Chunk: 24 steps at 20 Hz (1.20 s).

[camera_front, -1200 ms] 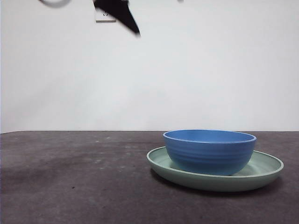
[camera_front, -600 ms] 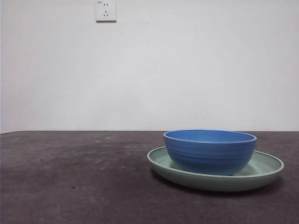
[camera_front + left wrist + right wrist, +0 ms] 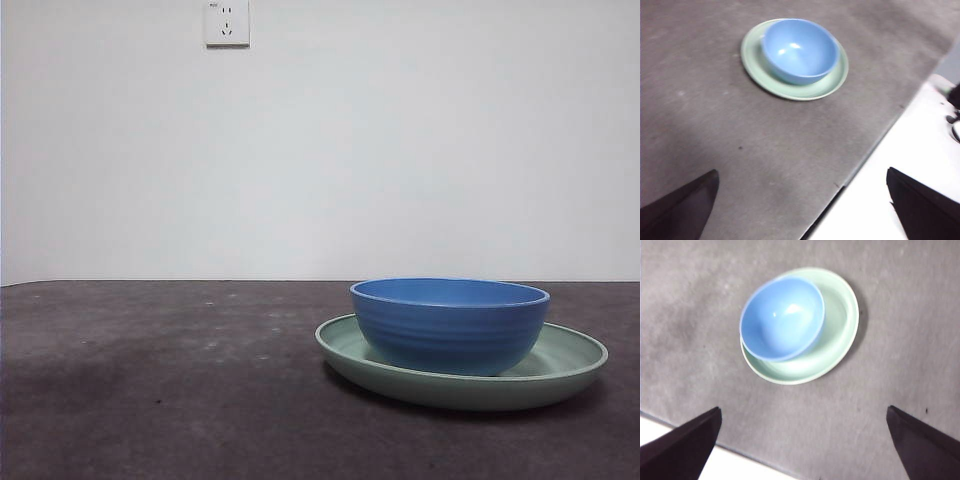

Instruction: Pick up the blue bowl, put it on the green plate, put it on desk

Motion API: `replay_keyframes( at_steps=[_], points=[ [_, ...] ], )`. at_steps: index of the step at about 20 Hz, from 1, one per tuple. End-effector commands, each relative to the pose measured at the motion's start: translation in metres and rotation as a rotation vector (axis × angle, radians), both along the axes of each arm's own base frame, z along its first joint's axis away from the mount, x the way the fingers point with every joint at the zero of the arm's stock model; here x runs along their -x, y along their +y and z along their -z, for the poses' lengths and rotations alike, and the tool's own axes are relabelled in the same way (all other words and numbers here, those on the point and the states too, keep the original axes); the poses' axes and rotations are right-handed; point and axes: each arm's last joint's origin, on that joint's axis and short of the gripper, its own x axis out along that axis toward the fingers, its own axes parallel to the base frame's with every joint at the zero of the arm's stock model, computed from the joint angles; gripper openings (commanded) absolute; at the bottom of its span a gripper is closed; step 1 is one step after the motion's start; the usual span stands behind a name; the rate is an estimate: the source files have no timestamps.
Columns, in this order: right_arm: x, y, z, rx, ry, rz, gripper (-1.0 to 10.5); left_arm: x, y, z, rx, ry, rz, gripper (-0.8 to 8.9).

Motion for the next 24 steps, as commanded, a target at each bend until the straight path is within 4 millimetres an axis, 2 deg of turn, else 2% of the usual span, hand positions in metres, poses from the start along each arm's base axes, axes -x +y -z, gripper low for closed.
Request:
replay_keyframes(
  at_steps=[1,7,14,17,24],
  points=[
    [-0.003,0.001,-0.002,-0.014,0.041,-0.022,5.6,0.003,0.003,-0.006,0.042,-0.041,-0.019,6.25],
    [-0.028,0.003,0.01,0.005,0.213,-0.019,5.3,0.009,0.007,-0.009,0.067,-0.07,-0.018,6.25],
    [-0.072,0.005,0.023,0.031,0.244,-0.007,5.2,0.009,0.008,-0.008,0.061,-0.063,-0.018,6.25],
    [-0.092,0.007,0.03,0.041,0.235,-0.001,4.7,0.009,0.008,-0.008,0.061,-0.062,-0.018,6.25],
    [-0.13,0.009,0.053,0.059,0.287,0.007,4.4,0.009,0.008,-0.008,0.063,-0.053,-0.022,6.25]
  ],
)
